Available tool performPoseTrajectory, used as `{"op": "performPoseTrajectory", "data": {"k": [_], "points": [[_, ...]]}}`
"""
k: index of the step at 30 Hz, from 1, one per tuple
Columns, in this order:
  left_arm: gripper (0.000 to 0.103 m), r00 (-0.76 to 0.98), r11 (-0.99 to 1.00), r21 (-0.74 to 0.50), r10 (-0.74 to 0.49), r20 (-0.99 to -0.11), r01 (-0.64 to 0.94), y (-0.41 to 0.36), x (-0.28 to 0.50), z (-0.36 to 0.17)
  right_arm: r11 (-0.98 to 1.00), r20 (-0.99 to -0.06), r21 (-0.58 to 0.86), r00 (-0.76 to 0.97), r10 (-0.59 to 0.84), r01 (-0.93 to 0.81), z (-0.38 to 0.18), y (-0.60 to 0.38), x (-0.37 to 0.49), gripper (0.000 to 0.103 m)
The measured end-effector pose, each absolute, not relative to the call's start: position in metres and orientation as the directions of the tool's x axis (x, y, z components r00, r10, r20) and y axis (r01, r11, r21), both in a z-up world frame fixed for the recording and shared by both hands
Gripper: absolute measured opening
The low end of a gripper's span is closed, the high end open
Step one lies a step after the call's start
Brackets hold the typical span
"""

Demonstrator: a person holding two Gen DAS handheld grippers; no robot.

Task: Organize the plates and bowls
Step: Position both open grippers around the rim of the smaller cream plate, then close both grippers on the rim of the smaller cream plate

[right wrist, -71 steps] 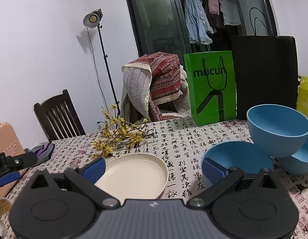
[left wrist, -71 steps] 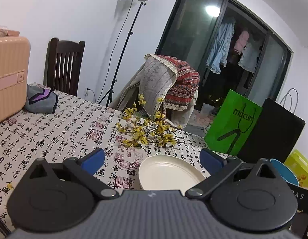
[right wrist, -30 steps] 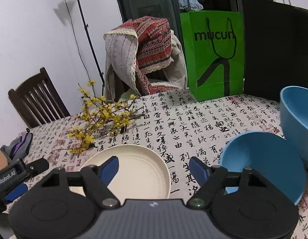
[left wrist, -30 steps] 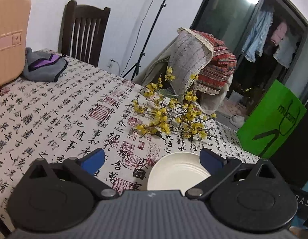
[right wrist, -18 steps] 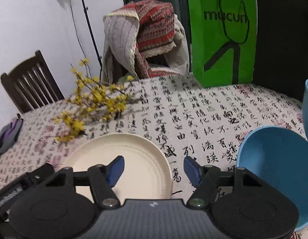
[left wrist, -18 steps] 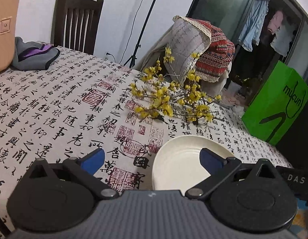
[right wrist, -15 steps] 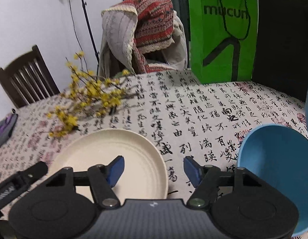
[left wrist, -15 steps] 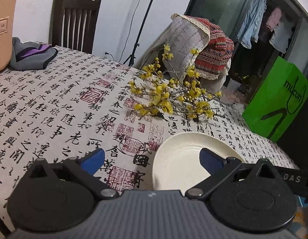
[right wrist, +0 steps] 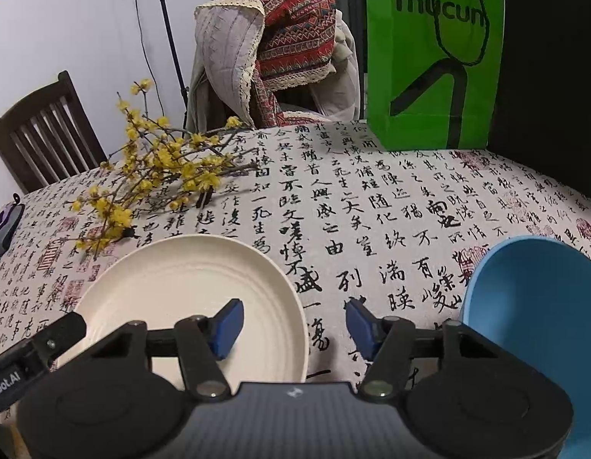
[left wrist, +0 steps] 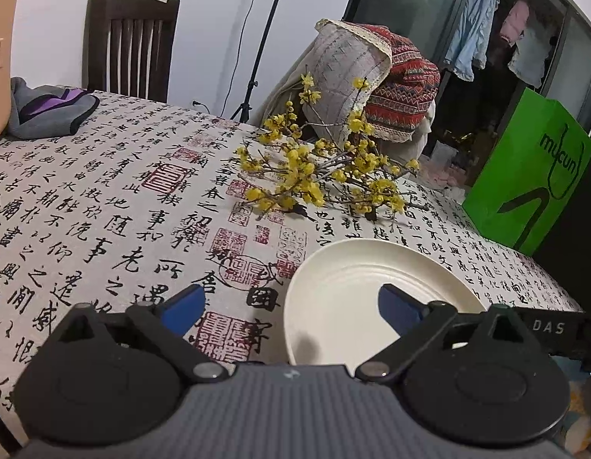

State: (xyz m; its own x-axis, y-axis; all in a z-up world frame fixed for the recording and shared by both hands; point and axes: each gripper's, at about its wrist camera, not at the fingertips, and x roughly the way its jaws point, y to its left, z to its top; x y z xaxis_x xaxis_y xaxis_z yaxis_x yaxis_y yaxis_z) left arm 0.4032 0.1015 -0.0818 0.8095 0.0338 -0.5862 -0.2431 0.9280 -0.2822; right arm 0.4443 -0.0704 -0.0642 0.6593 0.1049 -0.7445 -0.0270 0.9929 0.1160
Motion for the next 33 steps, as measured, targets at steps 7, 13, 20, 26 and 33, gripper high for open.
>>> {"op": "performPoseTrajectory", "data": {"k": [7,13,20,26,33], "points": [[0.076,0.803,0.928,-0.29,0.017,-0.596,-0.234,0.101,0.405,-0.084,0.993,-0.759,0.121,0.643,0.101,-0.014,-0.071,-0.073,0.448,0.048],[0.06,0.799,0.924,-0.313,-0.016,-0.601,-0.218,0.102,0.406,-0.086,0.988,-0.77,0.157,0.627,0.121,0.002,-0.077,-0.076,0.452,0.035],[0.041,0.791,0.93,-0.307,-0.03,-0.611,-0.202,0.098,0.408,-0.089,0.981,-0.772,0.196,0.618,0.149,0.008,-0.083,-0.079,0.453,0.032],[0.03,0.782,0.929,-0.311,-0.041,-0.622,-0.199,0.098,0.41,-0.091,0.974,-0.764,0.225,0.62,0.177,-0.001,-0.085,-0.08,0.453,0.017],[0.023,0.777,0.929,-0.307,-0.033,-0.628,-0.208,0.1,0.412,-0.093,0.974,-0.761,0.227,0.621,0.188,-0.016,-0.084,-0.081,0.447,0.015]]}}
